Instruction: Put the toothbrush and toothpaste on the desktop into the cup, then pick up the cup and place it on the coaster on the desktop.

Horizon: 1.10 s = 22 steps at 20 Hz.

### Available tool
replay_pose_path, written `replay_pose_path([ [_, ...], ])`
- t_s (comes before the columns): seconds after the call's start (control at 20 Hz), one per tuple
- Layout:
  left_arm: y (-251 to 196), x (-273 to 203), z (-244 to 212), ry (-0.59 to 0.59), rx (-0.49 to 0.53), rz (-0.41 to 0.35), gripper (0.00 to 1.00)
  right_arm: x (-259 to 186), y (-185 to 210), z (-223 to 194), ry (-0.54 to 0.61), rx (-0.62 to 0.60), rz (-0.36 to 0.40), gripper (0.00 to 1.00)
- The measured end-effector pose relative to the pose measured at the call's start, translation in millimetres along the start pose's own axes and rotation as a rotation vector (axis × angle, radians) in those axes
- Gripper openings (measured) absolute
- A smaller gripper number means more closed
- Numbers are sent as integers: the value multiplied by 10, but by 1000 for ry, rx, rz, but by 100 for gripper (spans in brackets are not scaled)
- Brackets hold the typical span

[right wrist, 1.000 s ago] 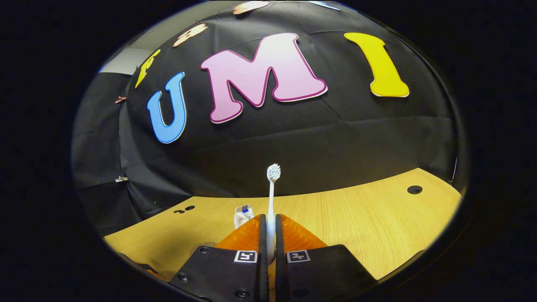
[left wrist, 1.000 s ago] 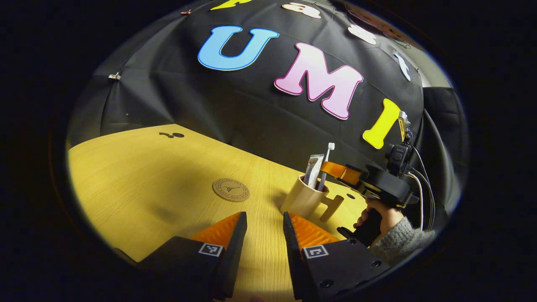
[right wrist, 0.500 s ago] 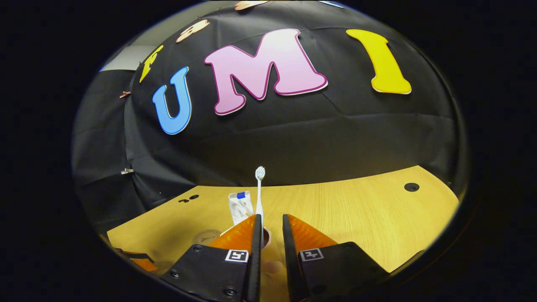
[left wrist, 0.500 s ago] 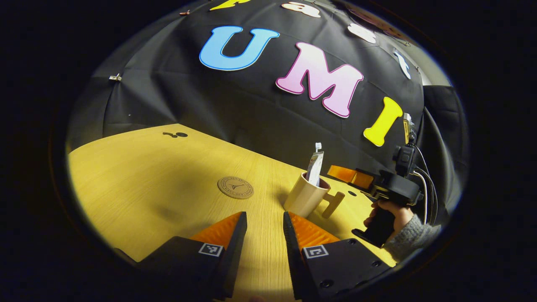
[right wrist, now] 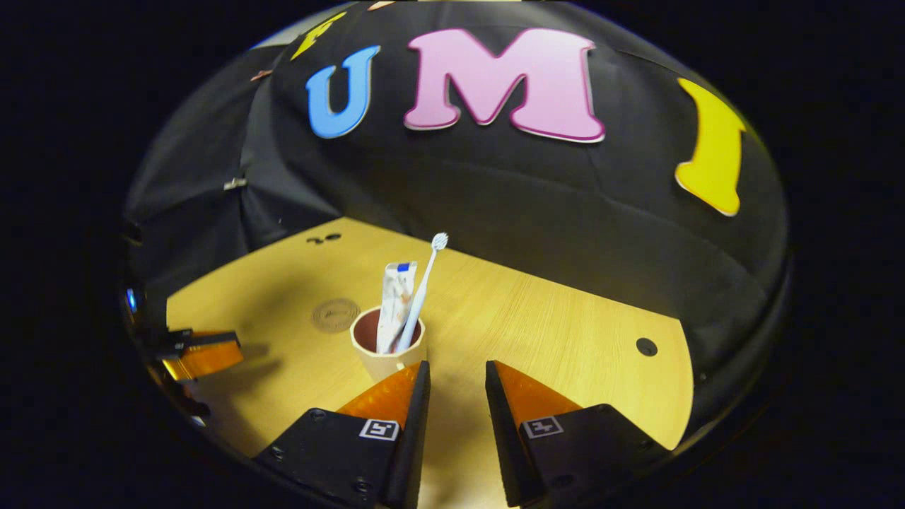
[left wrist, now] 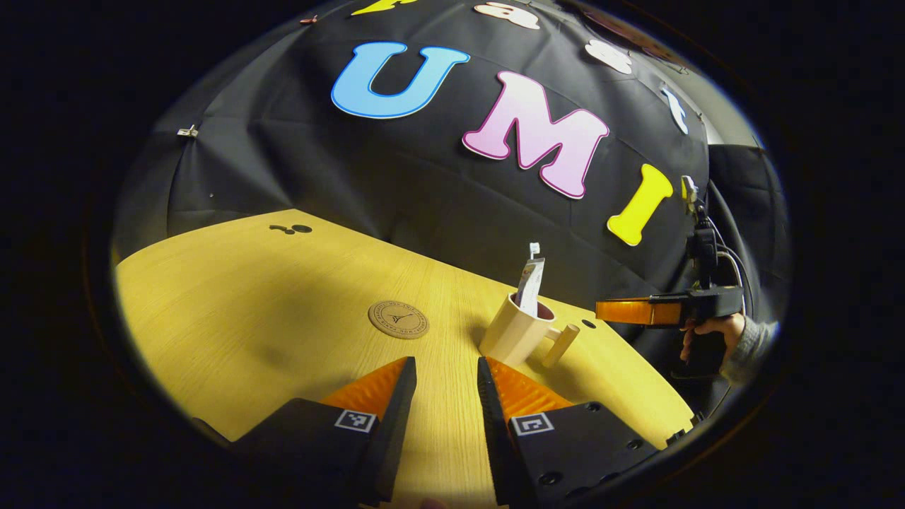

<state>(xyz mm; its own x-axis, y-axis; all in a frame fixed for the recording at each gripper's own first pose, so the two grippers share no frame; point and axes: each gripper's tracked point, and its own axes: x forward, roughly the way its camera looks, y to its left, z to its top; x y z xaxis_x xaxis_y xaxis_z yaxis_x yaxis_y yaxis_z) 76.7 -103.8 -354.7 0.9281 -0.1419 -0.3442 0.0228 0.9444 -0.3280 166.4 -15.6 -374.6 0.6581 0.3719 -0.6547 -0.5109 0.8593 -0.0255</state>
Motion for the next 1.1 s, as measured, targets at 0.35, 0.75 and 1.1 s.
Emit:
replay_pose_path([
  [0.35,103,-11,32,0,-10,-7,55,100,137,-414,326,-173,161,48],
  [0.75,378,27,-27,7,4,35,55,539,269,-729,525,-261,251,63],
  [1.1,549,111,-32,8,-11,60,55,838,447,-804,637,-300,293,63],
])
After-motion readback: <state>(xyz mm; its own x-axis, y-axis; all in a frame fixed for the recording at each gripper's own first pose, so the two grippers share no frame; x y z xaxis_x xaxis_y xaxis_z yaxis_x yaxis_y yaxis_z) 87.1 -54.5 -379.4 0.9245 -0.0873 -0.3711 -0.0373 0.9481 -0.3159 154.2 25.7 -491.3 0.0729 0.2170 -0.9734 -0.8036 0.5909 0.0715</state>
